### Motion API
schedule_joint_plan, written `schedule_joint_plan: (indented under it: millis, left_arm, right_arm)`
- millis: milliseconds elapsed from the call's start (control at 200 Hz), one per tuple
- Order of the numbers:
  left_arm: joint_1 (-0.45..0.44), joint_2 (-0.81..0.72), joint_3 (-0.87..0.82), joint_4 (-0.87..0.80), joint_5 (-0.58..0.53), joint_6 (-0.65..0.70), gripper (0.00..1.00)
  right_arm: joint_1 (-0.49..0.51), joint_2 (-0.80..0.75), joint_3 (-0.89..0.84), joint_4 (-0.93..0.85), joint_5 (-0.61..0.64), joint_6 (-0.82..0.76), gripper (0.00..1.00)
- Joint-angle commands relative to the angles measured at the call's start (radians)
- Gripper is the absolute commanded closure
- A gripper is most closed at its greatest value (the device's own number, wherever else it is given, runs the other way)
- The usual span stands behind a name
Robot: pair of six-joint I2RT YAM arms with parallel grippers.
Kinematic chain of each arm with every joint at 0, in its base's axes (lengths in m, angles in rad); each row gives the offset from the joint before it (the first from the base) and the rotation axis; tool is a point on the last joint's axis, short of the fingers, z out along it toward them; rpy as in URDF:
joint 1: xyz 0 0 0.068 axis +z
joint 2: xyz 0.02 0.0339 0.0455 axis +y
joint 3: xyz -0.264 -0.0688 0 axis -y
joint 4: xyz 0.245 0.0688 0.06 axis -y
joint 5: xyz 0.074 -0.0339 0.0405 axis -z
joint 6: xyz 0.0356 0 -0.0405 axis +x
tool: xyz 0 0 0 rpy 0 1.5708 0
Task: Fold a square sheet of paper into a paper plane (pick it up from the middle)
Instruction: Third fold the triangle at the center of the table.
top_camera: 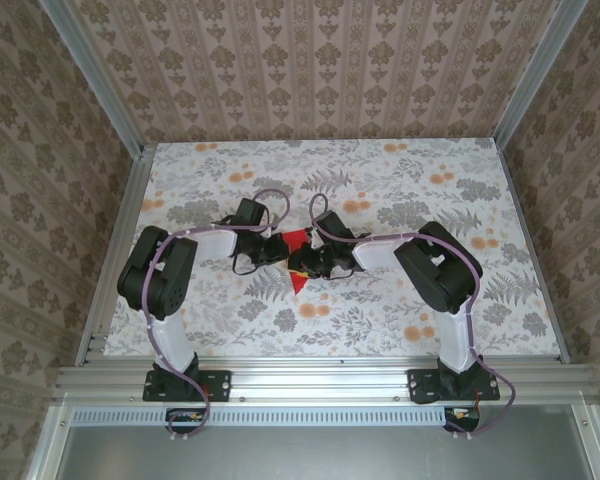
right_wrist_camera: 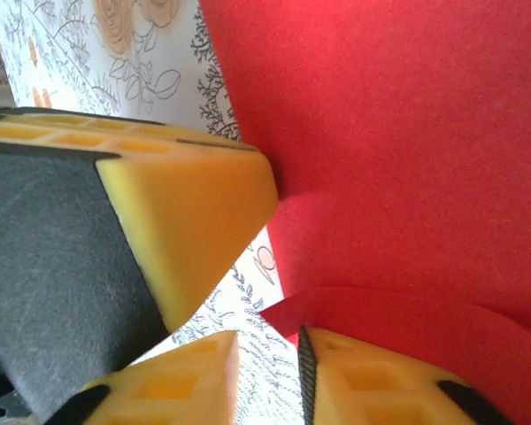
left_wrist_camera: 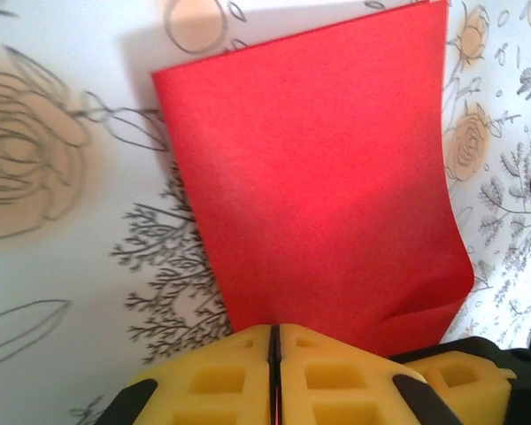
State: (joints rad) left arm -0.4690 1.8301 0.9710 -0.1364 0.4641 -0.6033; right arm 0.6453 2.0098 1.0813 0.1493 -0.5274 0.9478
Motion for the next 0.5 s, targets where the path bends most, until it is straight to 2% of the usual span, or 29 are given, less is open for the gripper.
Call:
schedule_joint_plan:
  millis: [0,135,185,345,495]
  left_arm:
    - [-0.001,-0.062,0.008,-0.08,-0.053,-0.018,0.88]
    - [0.006,-0.122,0.006,-0.091,-0.09,-0.046,0.88]
    - [0.041,-0.139,-0.003,-0.091,-0.099,-0.056,0.88]
    - [0.062,-0.164,-0.035,-0.087,-0.086,-0.061,0.88]
    - [0.063,-0.166,-0.066,-0.061,-0.031,-0.059,0.88]
  right_arm:
    - [0.002,0.04,-0.013,-0.074,0.061,-0.012,0.68]
    - [0.002,0.043,-0.022,-0.069,0.066,-0.014,0.66]
    - [0.001,0.044,-0.024,-0.071,0.069,-0.017,0.68]
    - [0.002,0.045,-0.034,-0.054,0.078,-0.015,0.85]
    - [0.002,0.046,-0.036,-0.058,0.09,-0.011,0.97]
